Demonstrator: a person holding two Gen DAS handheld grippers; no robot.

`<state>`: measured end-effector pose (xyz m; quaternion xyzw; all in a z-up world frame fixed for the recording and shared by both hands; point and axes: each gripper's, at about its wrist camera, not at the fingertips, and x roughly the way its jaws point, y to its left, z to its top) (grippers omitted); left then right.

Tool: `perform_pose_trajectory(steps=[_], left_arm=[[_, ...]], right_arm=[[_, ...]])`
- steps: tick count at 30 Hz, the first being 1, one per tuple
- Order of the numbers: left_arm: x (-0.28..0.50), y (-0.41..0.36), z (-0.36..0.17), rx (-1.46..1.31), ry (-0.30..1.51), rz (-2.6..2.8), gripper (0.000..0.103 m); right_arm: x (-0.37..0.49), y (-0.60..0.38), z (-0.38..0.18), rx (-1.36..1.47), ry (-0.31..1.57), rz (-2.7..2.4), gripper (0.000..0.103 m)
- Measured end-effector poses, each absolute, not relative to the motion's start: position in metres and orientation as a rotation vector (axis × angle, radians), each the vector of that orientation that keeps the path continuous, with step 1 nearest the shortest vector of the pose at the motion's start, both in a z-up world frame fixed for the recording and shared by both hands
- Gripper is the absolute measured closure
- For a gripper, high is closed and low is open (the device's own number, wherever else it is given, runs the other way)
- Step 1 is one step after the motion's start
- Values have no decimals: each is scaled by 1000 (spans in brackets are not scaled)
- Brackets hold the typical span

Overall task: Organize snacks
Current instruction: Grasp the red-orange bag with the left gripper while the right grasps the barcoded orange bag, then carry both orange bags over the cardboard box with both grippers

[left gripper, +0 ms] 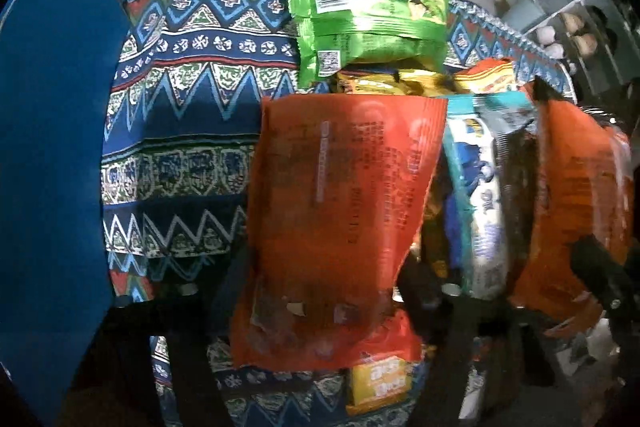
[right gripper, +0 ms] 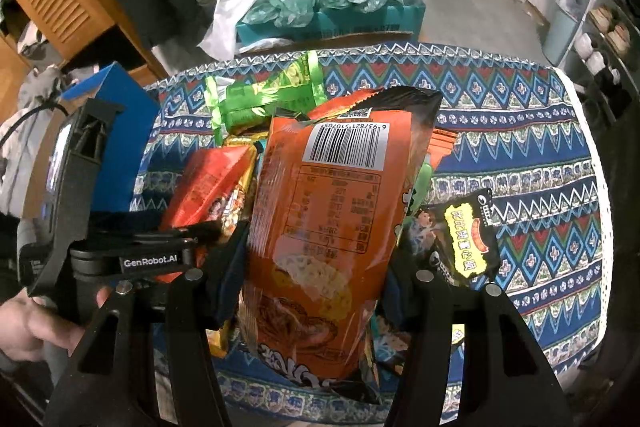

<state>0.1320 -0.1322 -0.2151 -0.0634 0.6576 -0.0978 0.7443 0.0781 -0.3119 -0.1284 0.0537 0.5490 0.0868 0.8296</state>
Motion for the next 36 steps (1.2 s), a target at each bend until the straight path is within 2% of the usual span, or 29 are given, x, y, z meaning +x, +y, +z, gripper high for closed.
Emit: perform_pose_trajectory(steps=[1, 7, 10, 36], left_arm=[[133, -133, -214, -139, 1439, -214, 42], [128, -134, -203, -53, 1407, -190, 48], [124, -131, -196, -45, 1393, -197, 55], [78, -72, -86, -119, 1177, -160, 55]], right_arm=[[78, -311, -128, 112, 1163, 186, 46], [77, -305, -125, 85, 1156, 191, 46], [77, -302, -123, 77, 1150, 195, 46], [64, -249, -62, 33, 1033, 281, 46]])
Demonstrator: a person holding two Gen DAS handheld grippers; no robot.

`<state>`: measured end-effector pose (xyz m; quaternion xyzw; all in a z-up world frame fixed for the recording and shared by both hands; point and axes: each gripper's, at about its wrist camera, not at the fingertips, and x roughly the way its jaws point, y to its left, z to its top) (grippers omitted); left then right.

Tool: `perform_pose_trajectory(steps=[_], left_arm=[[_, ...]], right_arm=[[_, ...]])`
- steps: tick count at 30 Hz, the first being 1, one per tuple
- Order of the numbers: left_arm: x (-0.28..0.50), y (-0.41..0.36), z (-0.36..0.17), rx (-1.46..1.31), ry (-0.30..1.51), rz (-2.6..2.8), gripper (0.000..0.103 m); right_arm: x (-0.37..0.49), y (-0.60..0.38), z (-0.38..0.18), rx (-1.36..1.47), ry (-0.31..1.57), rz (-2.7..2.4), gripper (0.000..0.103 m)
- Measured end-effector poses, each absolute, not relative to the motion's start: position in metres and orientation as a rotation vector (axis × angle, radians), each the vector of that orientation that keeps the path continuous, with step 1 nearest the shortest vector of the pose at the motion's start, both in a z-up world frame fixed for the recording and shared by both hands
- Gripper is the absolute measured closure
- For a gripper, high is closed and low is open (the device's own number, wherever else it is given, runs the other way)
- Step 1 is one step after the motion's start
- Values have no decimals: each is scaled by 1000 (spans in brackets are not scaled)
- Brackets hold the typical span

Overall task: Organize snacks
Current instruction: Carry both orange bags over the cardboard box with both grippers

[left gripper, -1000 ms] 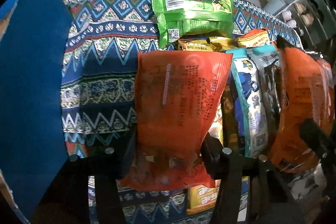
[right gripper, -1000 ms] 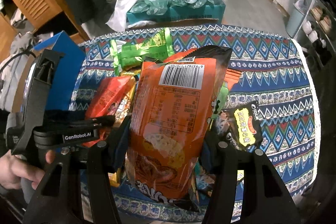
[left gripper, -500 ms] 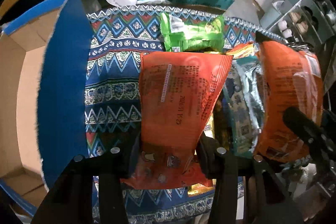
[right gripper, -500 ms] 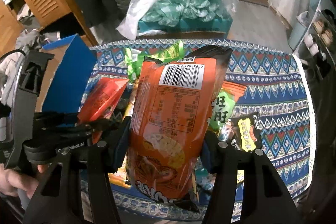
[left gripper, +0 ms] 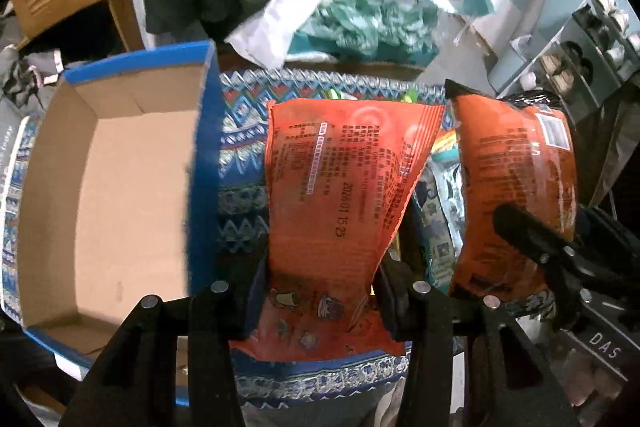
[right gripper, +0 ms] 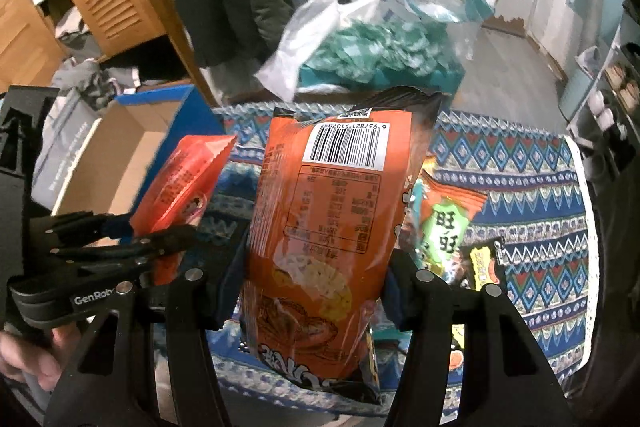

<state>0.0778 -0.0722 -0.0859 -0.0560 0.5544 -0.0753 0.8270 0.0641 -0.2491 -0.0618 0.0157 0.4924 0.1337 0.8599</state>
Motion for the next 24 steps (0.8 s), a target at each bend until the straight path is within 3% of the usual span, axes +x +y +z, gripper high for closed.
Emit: perform_pose_trajectory(steps=[11, 24], left_arm=[[59, -22, -47, -160, 1096, -132, 55], [47, 59, -42, -223, 1052, 7, 55]], right_arm=[[65, -203, -25, 33, 971, 366, 46], [76, -121, -12, 17, 964, 472, 46]])
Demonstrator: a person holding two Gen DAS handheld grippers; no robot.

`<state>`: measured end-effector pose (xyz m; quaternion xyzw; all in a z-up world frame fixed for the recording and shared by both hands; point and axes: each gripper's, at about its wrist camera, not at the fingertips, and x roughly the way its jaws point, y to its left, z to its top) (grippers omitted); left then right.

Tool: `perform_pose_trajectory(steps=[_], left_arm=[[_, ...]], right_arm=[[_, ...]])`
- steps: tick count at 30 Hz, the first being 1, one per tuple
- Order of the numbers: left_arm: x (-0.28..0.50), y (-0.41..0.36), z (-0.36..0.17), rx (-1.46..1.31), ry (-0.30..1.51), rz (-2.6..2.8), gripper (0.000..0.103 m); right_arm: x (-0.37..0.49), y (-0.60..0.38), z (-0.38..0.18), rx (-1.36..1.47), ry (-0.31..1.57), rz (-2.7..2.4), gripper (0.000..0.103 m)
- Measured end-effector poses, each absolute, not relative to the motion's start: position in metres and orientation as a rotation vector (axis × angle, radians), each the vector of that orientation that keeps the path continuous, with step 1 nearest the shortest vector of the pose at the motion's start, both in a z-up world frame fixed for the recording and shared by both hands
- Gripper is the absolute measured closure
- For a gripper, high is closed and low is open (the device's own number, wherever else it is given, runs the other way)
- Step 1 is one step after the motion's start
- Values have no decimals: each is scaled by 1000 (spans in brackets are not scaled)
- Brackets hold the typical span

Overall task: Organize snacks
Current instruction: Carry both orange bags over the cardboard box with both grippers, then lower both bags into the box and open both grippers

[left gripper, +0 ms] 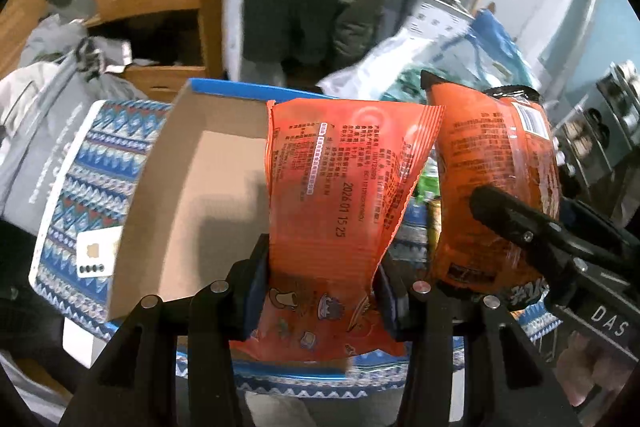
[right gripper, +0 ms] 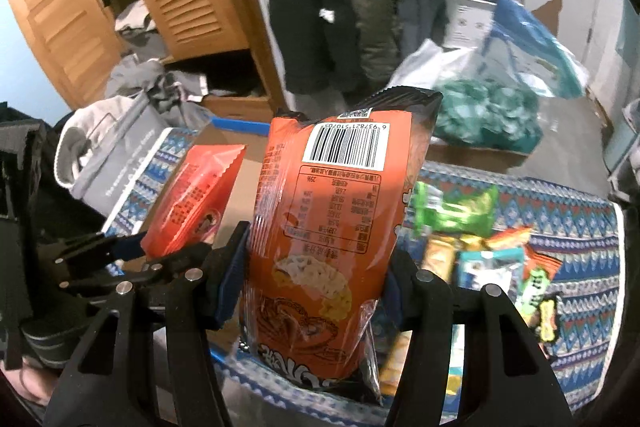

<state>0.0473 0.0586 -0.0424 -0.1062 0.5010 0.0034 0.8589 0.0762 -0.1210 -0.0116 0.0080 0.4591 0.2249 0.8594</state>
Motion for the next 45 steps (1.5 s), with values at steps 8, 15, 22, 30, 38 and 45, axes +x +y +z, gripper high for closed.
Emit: perform_pose_trajectory(steps=[8, 15, 22, 30, 38, 45], left_arm=[[42, 99, -61, -258, 1071, 91, 55], [41, 119, -76, -271, 1094, 127, 55], [41, 128, -91, -282, 1130, 161, 54], [42, 140, -99, -320, 1157, 224, 39], [40, 135, -93, -297, 1148, 237, 34], [42, 118, -82, -239, 1119, 227, 32]], right_arm=[[83, -69, -19, -14, 993, 526, 46], [85, -42, -35, -24, 1044, 554, 46], [89, -25, -50, -37, 1088, 564, 46], [94, -15, -61, -55, 1111, 562, 39], [95, -24, -55, -59, 1083, 531, 28], [93, -39, -54, -97, 1065, 489, 27]])
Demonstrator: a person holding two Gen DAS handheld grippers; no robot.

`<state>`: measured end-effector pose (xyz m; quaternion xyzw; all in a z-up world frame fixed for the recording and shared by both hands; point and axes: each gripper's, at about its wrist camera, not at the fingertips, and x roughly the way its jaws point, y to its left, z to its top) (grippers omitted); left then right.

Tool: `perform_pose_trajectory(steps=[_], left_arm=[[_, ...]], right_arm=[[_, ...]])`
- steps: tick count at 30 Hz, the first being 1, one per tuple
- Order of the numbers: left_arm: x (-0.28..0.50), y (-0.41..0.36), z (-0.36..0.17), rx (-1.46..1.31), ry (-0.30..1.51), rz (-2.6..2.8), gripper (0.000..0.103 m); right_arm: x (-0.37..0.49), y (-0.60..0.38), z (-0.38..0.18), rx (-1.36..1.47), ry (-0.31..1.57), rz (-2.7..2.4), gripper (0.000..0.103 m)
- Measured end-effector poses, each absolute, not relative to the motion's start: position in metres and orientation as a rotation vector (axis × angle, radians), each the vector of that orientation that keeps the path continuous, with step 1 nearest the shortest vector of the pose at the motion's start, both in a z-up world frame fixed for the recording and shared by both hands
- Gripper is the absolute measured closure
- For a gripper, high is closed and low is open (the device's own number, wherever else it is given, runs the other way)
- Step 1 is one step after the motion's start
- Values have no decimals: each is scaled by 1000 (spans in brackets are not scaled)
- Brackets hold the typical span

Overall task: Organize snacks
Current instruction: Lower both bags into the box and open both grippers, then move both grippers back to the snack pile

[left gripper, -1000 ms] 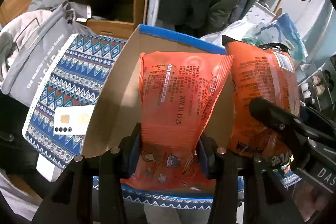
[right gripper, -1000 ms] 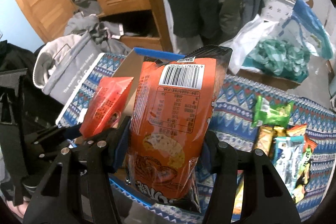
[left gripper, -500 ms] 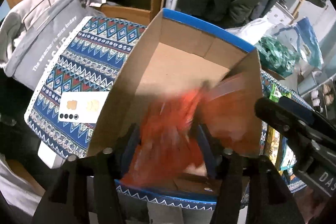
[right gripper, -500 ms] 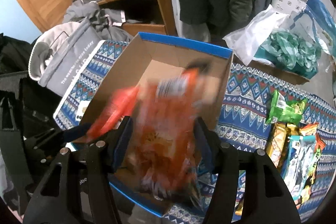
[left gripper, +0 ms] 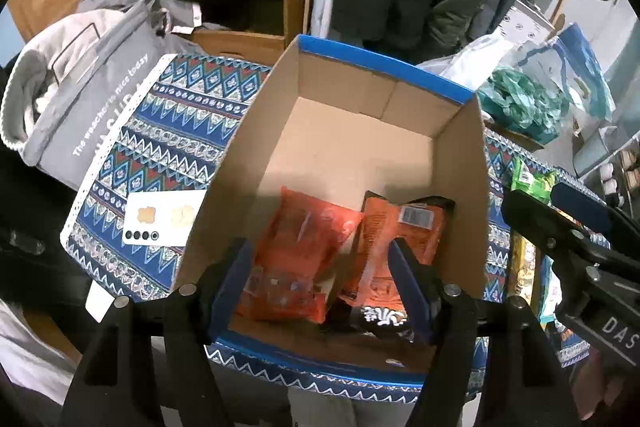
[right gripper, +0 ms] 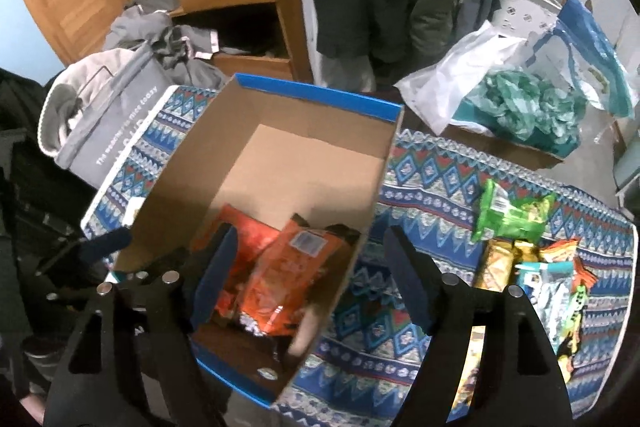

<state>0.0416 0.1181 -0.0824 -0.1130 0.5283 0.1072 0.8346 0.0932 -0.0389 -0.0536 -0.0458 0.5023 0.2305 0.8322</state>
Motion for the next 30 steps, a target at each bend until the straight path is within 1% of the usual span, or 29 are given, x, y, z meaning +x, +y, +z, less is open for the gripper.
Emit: perform_pose_trajectory(steps=[8, 11, 22, 30], left_arm=[[46, 94, -82, -218, 1138, 184, 31], [49, 84, -85, -215, 1150, 169, 31], [56, 40, -78, -186, 1153, 103, 31], [62, 2, -75, -146, 1153, 43, 31]], right_arm=[[93, -70, -52, -92, 1059, 435, 27], [94, -85, -53, -90, 1055, 405, 21], [97, -148, -57, -50, 1060, 296, 21], [96, -202, -71, -33, 1085, 215, 20]])
